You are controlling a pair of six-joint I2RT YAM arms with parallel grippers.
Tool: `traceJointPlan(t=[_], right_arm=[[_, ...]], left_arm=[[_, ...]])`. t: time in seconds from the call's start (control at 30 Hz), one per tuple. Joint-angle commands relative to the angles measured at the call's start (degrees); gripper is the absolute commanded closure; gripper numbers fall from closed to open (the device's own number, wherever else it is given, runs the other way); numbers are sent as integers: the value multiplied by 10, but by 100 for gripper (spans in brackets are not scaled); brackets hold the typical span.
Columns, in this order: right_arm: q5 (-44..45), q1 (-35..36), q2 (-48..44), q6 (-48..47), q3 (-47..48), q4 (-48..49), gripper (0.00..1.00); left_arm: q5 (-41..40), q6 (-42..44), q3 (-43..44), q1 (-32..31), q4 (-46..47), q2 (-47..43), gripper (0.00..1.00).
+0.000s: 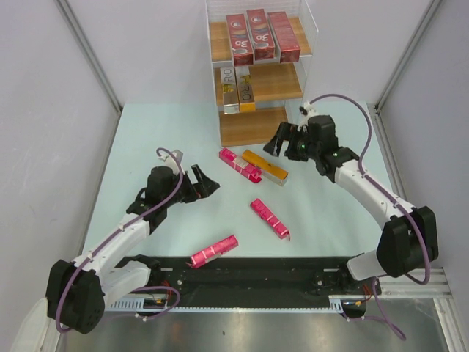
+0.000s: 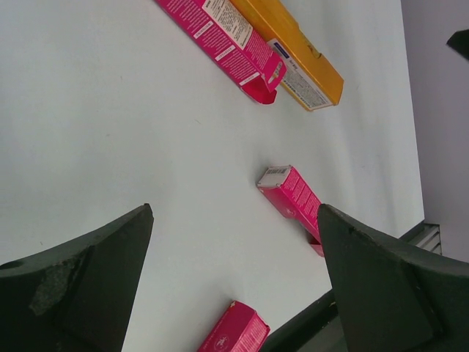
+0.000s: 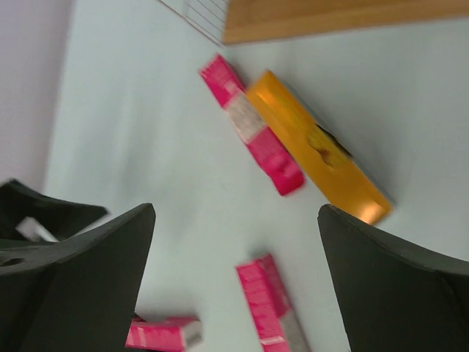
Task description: Place and organize the toothpastes onto the shelf
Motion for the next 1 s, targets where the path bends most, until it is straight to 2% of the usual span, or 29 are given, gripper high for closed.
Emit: traceJointPlan(t=[0.0, 0.23, 0.47, 0.97], right_arm=[[78, 2, -19, -96, -45, -66, 0], [99, 5, 31, -109, -48, -58, 0], [112, 13, 108, -113, -48, -16, 0], [117, 7, 197, -129, -48, 79, 0]], left_arm=[[7, 23, 23, -3, -13, -3, 0], [11, 27, 27, -3, -21, 1, 0], [8, 22, 17, -3, -16, -5, 0], [8, 23, 6, -3, -17, -11, 0]])
